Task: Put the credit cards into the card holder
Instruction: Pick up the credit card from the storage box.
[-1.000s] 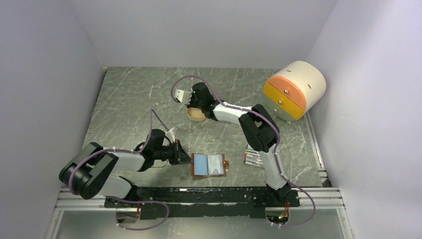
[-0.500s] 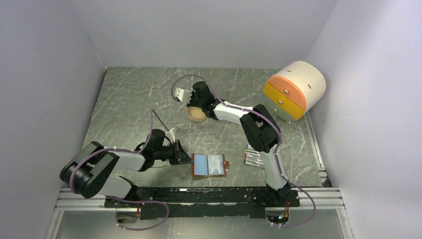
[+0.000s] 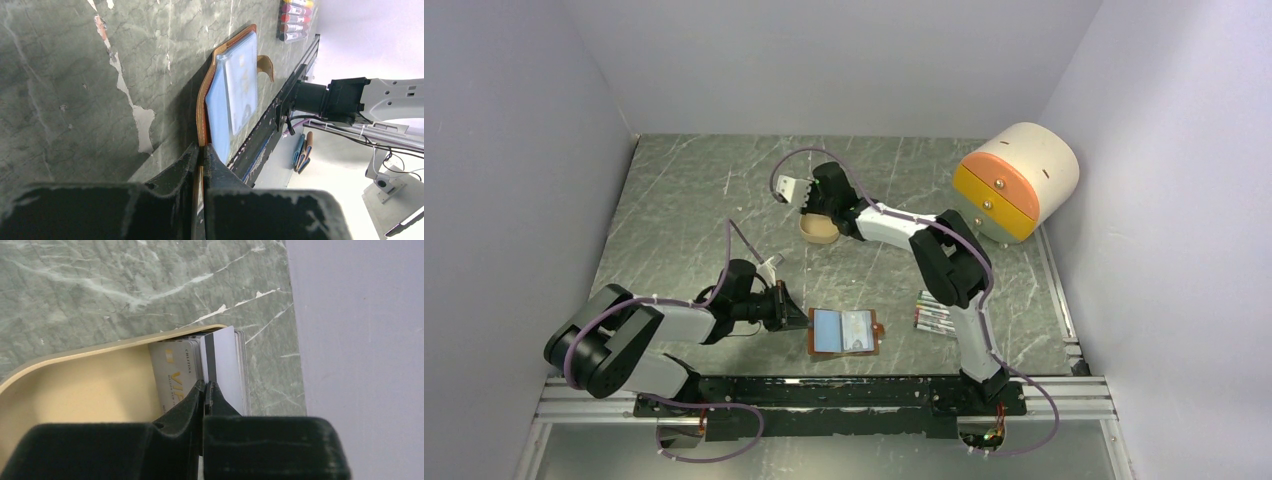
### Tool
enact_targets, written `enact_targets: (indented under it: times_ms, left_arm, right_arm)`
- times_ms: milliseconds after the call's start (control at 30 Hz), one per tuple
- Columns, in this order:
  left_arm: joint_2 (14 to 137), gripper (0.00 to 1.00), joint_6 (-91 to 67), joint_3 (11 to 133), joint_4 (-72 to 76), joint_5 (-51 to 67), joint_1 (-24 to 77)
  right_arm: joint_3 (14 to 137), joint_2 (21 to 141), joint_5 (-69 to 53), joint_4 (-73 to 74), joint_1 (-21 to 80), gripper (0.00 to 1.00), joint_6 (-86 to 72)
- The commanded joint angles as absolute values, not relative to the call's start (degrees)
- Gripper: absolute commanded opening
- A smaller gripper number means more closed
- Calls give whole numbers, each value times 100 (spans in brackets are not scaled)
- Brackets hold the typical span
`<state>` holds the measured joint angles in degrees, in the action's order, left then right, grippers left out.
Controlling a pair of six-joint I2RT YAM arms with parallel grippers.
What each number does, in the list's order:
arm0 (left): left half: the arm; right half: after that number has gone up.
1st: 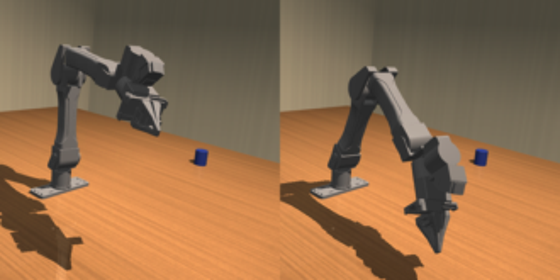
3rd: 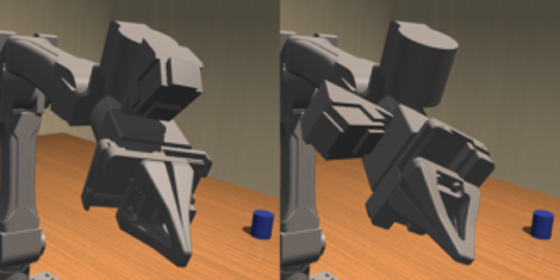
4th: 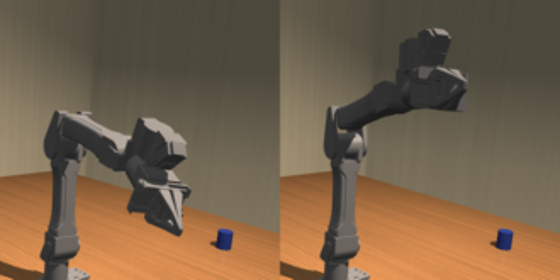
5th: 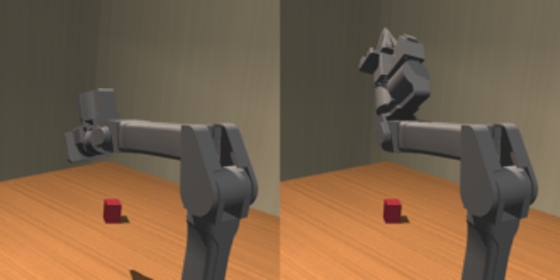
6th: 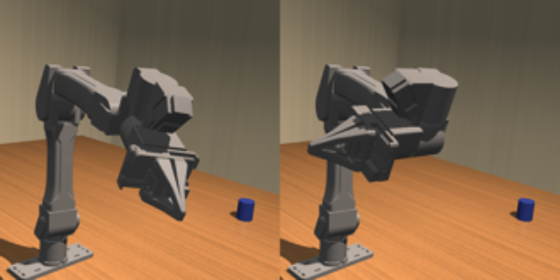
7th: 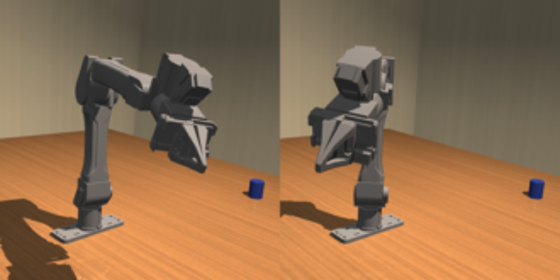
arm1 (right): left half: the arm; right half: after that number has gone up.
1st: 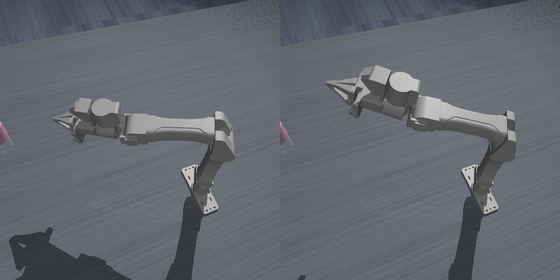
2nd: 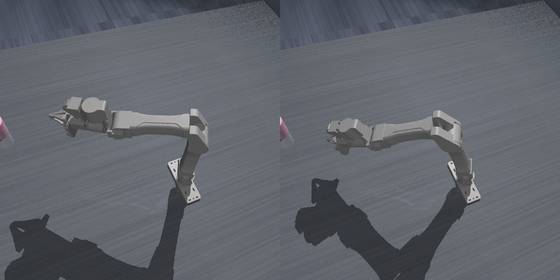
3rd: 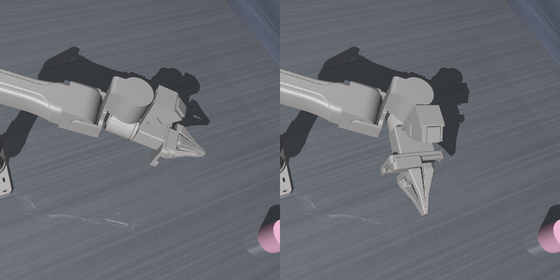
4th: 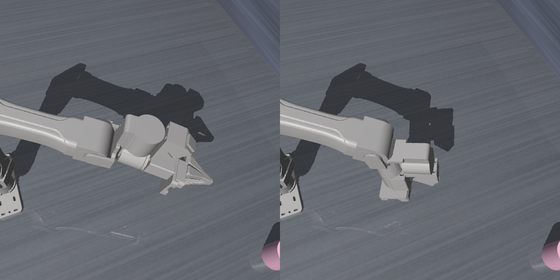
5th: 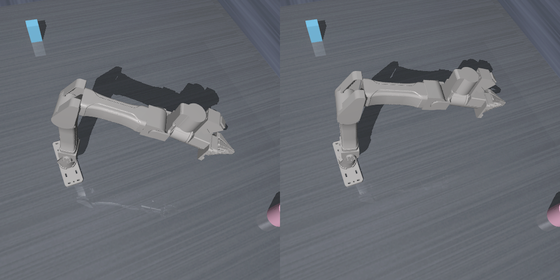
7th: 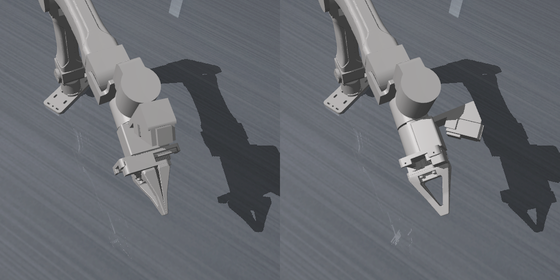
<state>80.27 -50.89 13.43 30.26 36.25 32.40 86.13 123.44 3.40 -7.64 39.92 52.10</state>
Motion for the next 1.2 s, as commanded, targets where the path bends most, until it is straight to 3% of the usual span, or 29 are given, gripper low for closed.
enact_targets:
  times_ms: [0,733,967,1167]
  left_arm:
    - [8063,9,-5010,1432,3238,3766,3260]
    - [8046,9,-4988,1446,3200,3699,3261]
    - [7892,9,-4787,1662,2611,3503,3258]
    - [7784,9,-4772,1696,2385,3285,3251]
  right_arm:
    - [8512,12076,107,-450,4002,0,5031]
    - [7735,10850,193,-689,4005,0,4516]
    - [7739,10209,-328,-218,4000,0,2995]
    - [6846,9066,-816,-208,4000,0,679]
